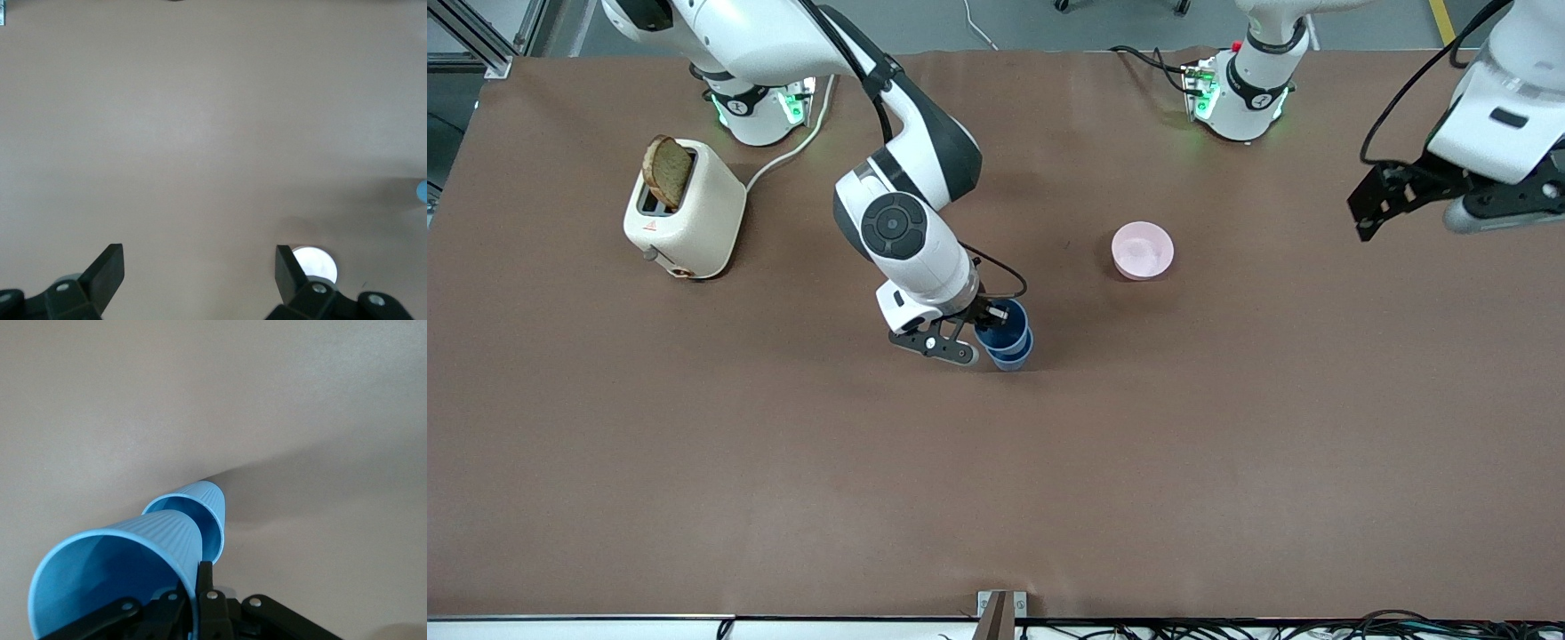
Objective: Stack blue cups with both arms
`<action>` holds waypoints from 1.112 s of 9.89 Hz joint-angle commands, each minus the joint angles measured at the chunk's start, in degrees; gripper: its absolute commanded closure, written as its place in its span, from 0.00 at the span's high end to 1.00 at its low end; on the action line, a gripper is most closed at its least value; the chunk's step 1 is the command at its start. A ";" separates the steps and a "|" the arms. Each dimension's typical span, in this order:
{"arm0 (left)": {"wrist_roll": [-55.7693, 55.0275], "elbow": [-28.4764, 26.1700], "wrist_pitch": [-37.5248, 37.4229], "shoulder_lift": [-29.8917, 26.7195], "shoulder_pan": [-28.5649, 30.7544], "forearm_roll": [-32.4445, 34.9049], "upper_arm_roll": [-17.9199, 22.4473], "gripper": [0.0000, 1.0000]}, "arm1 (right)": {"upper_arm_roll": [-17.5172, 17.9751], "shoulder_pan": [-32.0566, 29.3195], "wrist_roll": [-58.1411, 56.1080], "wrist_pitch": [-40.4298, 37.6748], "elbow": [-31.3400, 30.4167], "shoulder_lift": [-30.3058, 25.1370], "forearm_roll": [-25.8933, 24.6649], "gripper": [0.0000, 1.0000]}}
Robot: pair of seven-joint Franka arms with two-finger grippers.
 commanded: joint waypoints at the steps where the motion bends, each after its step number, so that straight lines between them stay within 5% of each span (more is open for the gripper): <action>1: 3.17 -2.39 -1.44 -1.30 1.21 -4.82 1.68 1.00 | -0.62 0.49 0.69 0.04 -0.69 -0.22 0.49 0.01; 5: 11.18 -4.33 -0.91 -1.74 -7.74 -8.36 15.39 1.00 | -0.62 0.93 0.69 0.22 -0.60 0.48 -0.48 0.02; 11: 11.19 -4.24 -2.32 -1.83 -7.76 -8.55 14.97 1.00 | -0.62 1.28 0.86 0.83 -0.60 1.19 -1.18 0.09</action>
